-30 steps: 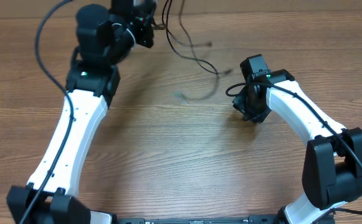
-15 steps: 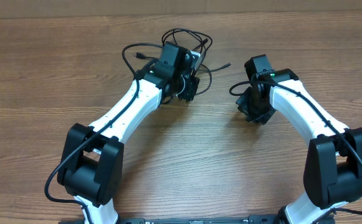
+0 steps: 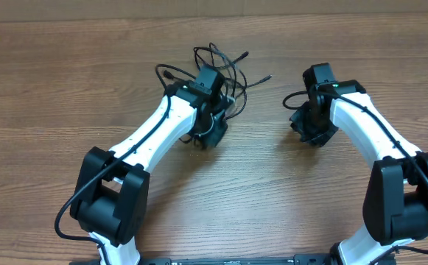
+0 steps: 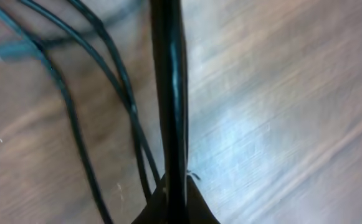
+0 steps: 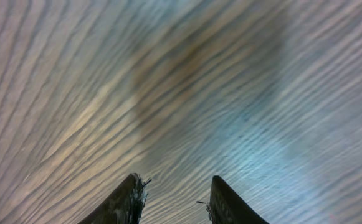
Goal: Untangle cables
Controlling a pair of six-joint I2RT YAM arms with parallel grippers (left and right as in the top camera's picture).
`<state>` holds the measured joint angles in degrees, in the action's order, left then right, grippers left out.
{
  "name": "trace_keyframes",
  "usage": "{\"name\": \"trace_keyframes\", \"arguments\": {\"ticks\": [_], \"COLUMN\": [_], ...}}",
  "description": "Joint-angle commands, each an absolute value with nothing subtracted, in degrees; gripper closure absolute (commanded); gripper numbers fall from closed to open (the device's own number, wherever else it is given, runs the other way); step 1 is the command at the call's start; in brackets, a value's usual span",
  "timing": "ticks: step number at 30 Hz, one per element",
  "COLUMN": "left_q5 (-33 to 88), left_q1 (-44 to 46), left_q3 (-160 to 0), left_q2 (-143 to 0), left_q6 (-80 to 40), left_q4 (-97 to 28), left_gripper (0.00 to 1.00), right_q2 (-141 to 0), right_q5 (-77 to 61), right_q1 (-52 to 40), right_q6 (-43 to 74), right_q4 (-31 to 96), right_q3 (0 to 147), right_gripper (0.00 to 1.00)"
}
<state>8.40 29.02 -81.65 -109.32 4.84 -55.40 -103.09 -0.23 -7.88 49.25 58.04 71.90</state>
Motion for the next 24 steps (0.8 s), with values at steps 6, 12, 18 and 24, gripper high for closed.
{"name": "trace_keyframes", "arguments": {"ticks": [6,12,18,24], "left_q5": [6.9,6.9,6.9,7.1], "left_q1": [31.3,31.3,31.2,31.2], "left_q3": [-82.0,-82.0,-87.3,-99.5], "left_q2": [-108.2,-108.2,-108.2,-108.2], "left_q6": [7.5,7.5,4.1,0.2], "left_q4": [-63.1,-68.4,-69.8,-73.2], "left_gripper": [0.81,0.39,0.36,0.34], "right_q2": [-103.3,-103.3,-103.3,-103.3], "right_q5": [-1.1,-1.0,-1.0,-1.0], "right_q1": [-6.2,-6.2,-6.2,-6.2], "right_q6": [47.5,47.5,47.5,44.8], "right_q4": [58.5,58.4,57.7,57.8], "right_q3": [72.3,72.3,72.3,72.3], "right_gripper": [0.57,0.51,0.48,0.33]}}
